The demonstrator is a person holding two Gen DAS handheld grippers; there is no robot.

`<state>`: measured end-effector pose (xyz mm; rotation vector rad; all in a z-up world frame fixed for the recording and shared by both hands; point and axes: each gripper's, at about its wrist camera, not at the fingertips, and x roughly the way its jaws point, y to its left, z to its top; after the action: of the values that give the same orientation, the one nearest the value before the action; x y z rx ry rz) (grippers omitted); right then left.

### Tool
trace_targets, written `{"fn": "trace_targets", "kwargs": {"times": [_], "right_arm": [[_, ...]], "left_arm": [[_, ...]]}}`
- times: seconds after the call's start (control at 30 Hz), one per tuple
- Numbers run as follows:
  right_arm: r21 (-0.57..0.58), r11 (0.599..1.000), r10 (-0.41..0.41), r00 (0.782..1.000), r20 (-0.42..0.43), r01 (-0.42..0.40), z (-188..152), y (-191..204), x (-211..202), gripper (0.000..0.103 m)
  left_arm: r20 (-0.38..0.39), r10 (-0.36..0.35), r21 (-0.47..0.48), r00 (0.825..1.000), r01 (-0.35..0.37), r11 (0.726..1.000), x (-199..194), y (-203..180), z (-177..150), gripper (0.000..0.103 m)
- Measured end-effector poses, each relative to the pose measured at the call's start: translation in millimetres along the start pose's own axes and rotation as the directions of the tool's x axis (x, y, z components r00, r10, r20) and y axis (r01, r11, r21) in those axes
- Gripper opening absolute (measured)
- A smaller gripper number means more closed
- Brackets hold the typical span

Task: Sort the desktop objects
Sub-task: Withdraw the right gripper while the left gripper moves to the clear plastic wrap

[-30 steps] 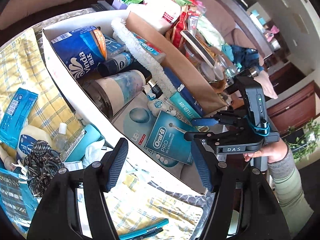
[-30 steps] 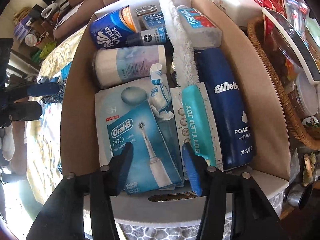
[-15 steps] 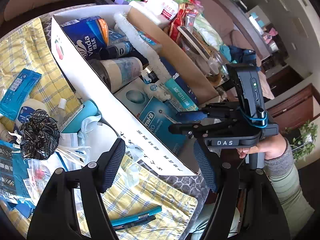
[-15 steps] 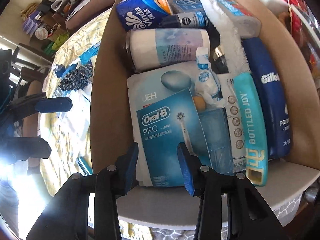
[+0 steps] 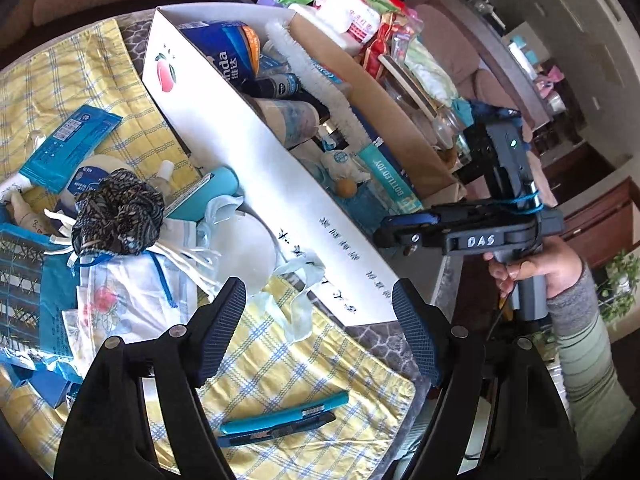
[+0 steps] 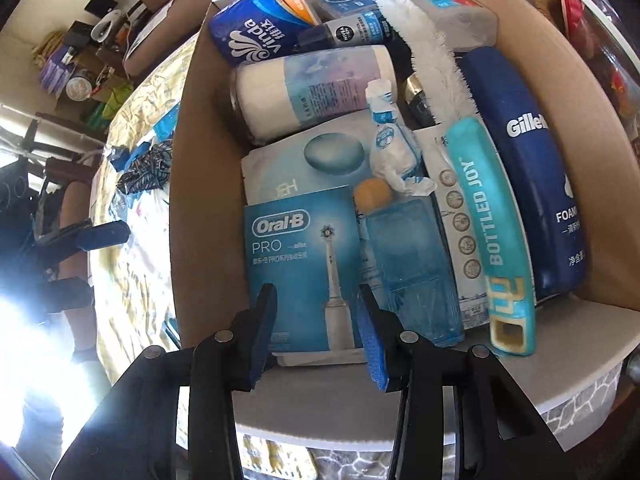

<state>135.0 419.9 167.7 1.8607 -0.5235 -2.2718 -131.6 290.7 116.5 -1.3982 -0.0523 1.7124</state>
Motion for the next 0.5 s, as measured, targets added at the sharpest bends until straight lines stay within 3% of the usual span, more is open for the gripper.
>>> {"fn": "trace_targets", "kwargs": {"times": [0.1,0.2,0.33,0.43,0.5], "right_arm": [[0.022,1.000,0.000,0.999,0.050,-0.001,-0.3,0.4,-11.9,0.042],[0.028,0.999,-0.019,0.990,0.142,0.016,-3.3,1.2,-34.6,0.043],[0.017,1.000,-0.005,0.967,0.254,0.001,-11.8,8.4,-63.9,0.057],[-0.002,0.999,0.039,0.957,0.287,-0.040,-21.6,13.2,-77.1,0.066],[-0.016,0.999,0.053,0.956,0.289,-0.050,-23.6,20.6,-77.0,0.067]], "left_arm": [[0.003,0.030,0.046,1.000,-0.030,0.999,8.3,-3.1,-15.4,0.076],[0.010,0.117,0.140,0.993,-0.117,0.983,26.3,-12.9,-30.2,0.082],[0.023,0.201,0.285,0.979,-0.199,0.938,55.0,-30.4,-48.7,0.089],[0.033,0.244,0.378,0.969,-0.238,0.895,72.6,-40.1,-59.5,0.089],[0.046,0.293,0.390,0.955,-0.287,0.875,82.8,-39.4,-60.1,0.089]]}}
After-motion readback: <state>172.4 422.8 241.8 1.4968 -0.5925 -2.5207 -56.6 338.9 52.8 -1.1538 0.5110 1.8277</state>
